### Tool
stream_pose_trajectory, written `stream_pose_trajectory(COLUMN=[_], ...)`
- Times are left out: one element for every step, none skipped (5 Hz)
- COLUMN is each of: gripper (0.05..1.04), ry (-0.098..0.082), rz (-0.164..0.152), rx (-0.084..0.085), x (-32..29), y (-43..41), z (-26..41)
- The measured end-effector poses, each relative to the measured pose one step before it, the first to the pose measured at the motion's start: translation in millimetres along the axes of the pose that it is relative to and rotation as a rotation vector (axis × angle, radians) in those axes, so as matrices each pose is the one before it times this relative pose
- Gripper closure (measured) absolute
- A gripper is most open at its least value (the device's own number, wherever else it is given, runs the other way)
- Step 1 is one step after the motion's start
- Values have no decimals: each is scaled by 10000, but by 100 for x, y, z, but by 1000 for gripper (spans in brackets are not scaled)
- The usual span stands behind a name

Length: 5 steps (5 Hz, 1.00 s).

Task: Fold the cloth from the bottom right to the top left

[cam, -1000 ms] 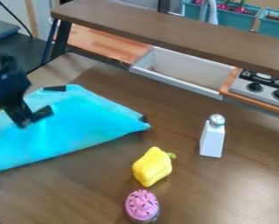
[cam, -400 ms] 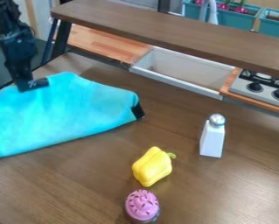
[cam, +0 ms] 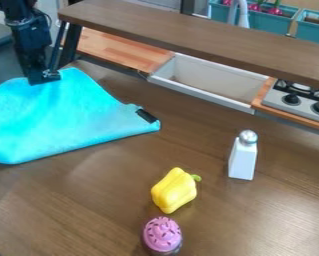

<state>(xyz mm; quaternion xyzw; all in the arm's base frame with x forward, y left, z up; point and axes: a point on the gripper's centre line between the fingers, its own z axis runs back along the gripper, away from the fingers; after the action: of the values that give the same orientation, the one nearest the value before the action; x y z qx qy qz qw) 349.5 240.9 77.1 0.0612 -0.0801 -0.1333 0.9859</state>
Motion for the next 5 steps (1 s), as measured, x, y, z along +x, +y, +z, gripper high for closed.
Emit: stream_pose_trajectory(gripper=[1011,844,590,288,84], ry=[255,472,77,78,35], rz=[70,222,97,-3,21], rx=[172,175,286,11,-162], x=[530,-276,-160,-249,-488], y=[1443,899,493,-55,-608], z=[-1607,-1707,-195,-235,-428])
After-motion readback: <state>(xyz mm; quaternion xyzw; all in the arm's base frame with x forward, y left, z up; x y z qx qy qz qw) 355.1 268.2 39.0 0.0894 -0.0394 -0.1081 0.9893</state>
